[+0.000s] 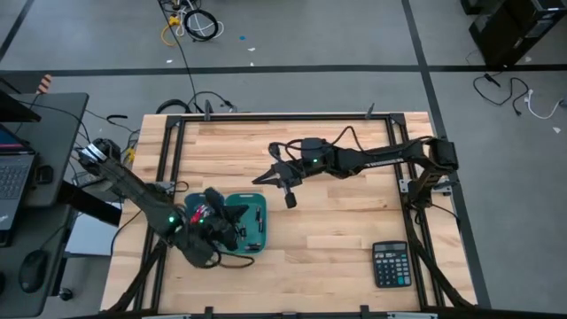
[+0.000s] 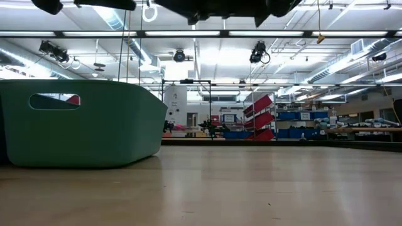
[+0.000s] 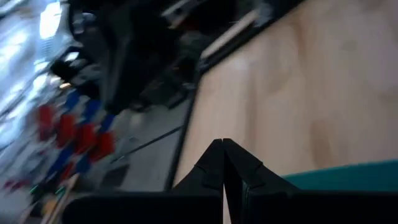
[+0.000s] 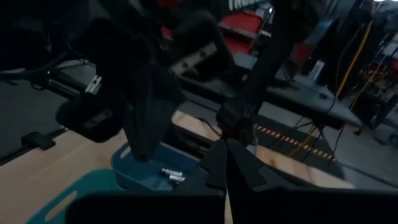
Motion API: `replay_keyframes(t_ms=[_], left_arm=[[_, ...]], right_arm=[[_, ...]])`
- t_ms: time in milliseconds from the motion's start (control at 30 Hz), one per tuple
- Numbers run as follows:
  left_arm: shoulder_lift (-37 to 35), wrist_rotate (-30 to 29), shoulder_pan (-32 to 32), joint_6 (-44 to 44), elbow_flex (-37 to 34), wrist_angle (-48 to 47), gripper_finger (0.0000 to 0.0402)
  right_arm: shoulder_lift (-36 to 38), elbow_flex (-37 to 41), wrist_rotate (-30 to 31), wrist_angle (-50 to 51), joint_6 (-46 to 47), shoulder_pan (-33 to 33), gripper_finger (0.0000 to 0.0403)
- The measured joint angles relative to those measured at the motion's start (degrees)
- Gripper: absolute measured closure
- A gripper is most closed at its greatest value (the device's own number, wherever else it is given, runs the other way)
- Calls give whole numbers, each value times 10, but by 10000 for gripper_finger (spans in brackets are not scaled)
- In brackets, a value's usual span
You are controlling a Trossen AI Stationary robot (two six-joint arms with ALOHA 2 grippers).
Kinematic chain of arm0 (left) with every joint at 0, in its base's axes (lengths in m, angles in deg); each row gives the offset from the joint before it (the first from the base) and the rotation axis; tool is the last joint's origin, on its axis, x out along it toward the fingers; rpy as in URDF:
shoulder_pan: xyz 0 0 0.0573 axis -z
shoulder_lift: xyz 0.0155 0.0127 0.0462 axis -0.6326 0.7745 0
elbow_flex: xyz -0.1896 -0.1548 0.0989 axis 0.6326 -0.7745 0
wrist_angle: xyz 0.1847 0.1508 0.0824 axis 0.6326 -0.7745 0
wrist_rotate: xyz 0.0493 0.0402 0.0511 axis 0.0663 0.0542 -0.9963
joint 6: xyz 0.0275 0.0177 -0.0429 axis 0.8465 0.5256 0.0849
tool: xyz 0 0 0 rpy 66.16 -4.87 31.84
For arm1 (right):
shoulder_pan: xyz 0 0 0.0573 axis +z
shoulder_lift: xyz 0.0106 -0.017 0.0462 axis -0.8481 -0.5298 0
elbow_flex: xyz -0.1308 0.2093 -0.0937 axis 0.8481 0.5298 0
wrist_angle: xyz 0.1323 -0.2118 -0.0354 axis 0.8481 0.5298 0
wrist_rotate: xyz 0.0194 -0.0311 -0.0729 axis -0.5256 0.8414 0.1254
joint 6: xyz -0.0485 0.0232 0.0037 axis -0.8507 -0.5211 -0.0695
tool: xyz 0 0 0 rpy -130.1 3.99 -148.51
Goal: Sort batteries
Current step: Return to Home Position
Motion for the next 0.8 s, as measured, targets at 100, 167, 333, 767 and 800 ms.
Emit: replay_keyframes(t_ms=[100, 167, 333, 767, 800], left_arm=[[-25, 99, -37, 77, 0, 27, 401], [-36, 160, -66, 124, 0, 46, 401], [-55, 266, -121, 240, 0, 84, 401], [-189, 578, -231, 280, -47, 102, 401], [-202, 580, -233, 278, -58, 109, 401]], right_arm=[[33, 31, 7, -3, -11, 2, 403], [62, 62, 27, -12, -12, 5, 403], [134, 154, 88, -66, -7, 13, 403], [244, 312, 204, -172, 50, 20, 403], [245, 316, 213, -171, 50, 20, 403]])
